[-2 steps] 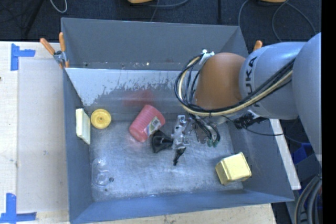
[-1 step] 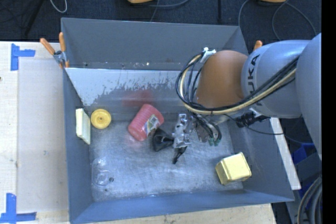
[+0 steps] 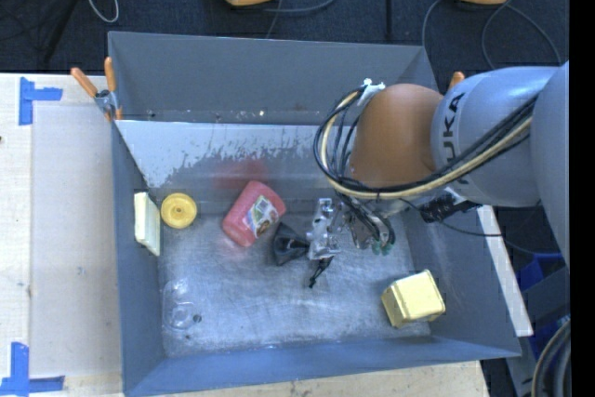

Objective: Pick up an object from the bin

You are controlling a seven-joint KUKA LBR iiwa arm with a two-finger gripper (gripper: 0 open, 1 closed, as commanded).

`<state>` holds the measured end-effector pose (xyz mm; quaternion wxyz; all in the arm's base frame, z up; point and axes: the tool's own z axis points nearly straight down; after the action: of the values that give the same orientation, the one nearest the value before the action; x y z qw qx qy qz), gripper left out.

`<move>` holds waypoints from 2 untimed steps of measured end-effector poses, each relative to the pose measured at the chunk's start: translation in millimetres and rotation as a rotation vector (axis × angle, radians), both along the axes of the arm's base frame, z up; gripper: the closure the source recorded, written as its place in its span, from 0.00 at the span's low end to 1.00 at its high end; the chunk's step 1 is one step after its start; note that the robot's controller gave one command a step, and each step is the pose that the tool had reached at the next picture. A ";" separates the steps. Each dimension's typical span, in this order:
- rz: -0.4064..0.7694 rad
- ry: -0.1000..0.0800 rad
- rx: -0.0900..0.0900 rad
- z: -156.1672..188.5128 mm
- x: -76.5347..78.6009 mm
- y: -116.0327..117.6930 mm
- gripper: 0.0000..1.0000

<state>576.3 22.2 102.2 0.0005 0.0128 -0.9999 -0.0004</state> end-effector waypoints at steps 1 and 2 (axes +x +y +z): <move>0.000 0.001 0.000 11.6 -0.6 0.0 1.00; -0.001 0.002 0.000 23.5 -0.7 0.0 1.00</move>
Offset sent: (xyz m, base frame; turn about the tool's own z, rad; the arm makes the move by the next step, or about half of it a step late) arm 0.0000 0.0001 0.0972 0.0000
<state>575.6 22.2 125.8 0.0014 0.0123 -0.9999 -0.0003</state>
